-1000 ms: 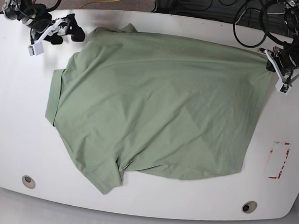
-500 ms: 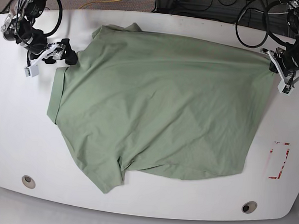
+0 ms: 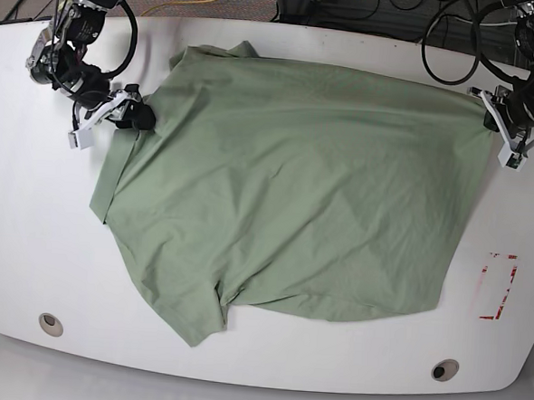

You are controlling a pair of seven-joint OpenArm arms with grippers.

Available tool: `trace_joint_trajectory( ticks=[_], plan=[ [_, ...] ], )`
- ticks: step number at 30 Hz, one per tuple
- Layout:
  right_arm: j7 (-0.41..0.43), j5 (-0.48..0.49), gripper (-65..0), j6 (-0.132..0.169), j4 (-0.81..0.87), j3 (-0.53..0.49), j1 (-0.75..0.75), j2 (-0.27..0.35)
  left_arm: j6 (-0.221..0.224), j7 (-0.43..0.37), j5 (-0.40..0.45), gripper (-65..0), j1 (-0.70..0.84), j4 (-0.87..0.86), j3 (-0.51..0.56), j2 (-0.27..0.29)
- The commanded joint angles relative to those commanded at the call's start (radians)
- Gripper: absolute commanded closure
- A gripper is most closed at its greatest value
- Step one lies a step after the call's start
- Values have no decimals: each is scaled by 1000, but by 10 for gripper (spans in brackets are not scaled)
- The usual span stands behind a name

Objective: Layout the t-shirt on the table in an organized manner, then fold the t-shirt properly
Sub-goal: 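Move the right gripper along the shirt edge, pulling it outward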

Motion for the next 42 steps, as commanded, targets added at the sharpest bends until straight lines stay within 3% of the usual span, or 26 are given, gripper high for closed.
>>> trace_joint_trajectory(
  ticks=[4,10,15,20,24,28,33,35,42],
  plan=[
    [0,-5,-27,0,0,0,6,9,0,0,0,0,-2,0,0,0],
    [-2,-3,-40,0,74,-23,40,63,5,0,0,0,-3,-21,0,2],
    [-18,-5,-40,-61,81,-146,121,123,5,0,0,0,-40,-54,0,2],
    [-18,-6,-40,-124,69,-241,218,126,6,0,0,0,-48,-75,2,0],
    [-15,-6,-46,-147,18,-293,292,124,6,0,0,0,-78,-81,0,0],
    [-15,-6,-185,-153,-31,-313,342,124,6,0,0,0,-87,-81,0,0],
    [-32,5,-465,-143,18,-307,321,133,6,0,0,0,-104,-81,2,0],
    [-49,5,-498,-143,91,-287,270,135,6,0,2,0,-112,-83,2,0],
    [-100,57,-503,-127,299,-173,43,110,6,0,2,0,-124,-83,6,0]
  ],
)
